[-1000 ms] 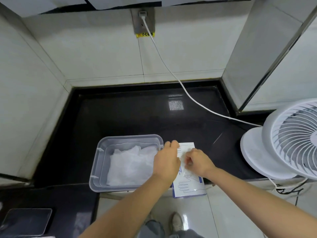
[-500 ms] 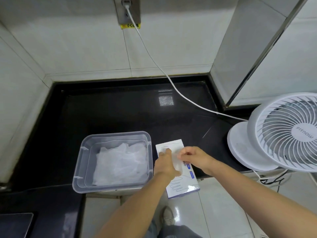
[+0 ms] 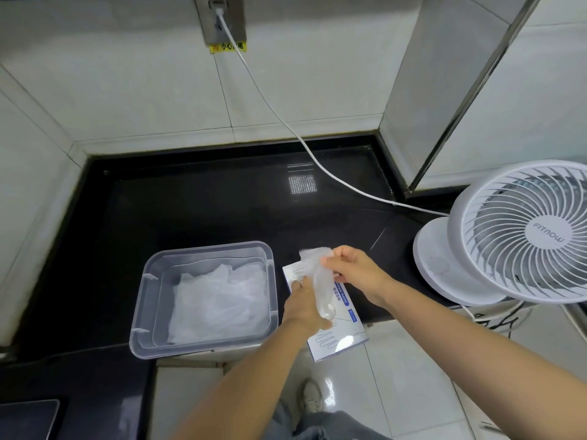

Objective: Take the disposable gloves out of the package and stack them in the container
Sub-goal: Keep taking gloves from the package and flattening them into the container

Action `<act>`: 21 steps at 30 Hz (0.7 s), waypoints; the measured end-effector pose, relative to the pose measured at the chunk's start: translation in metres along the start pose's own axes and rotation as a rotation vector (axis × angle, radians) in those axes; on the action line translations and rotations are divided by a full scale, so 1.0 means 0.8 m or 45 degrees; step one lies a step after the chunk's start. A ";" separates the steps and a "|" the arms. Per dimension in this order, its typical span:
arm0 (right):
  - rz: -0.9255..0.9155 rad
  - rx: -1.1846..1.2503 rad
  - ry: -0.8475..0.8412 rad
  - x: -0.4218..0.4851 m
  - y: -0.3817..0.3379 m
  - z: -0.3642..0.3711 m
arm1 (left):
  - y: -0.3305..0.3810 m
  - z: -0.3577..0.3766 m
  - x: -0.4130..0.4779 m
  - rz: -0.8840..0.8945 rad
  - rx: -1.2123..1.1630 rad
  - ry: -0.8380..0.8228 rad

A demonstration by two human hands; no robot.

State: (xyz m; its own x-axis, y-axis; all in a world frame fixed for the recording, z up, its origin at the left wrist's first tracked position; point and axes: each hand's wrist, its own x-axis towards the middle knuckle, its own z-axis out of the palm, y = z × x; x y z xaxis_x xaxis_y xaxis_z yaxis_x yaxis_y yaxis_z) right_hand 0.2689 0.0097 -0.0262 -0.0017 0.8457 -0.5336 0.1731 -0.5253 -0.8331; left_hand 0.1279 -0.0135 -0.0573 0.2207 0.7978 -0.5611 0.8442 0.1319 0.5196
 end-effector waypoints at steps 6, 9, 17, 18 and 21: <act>-0.200 0.391 0.114 -0.002 -0.030 -0.005 | -0.008 -0.004 0.009 -0.039 -0.095 -0.112; -0.248 0.358 0.072 0.000 -0.047 -0.004 | -0.006 -0.014 0.015 -0.090 -0.335 -0.191; -0.158 0.278 0.103 -0.002 -0.040 0.014 | 0.015 -0.112 -0.001 -0.014 -1.375 0.442; -0.094 0.291 0.068 -0.003 -0.041 0.017 | 0.012 -0.123 0.000 -0.069 -1.479 0.395; 0.126 0.304 -0.080 -0.004 -0.049 0.031 | -0.002 -0.143 -0.002 -0.172 -1.509 0.164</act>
State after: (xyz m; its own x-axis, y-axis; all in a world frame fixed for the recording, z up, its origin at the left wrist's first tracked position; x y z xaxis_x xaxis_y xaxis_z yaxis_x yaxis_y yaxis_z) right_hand 0.2372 0.0251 0.0048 -0.0587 0.7855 -0.6161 -0.0615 -0.6188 -0.7831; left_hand 0.0704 0.0524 0.0166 0.0574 0.7801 -0.6230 -0.1327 0.6245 0.7697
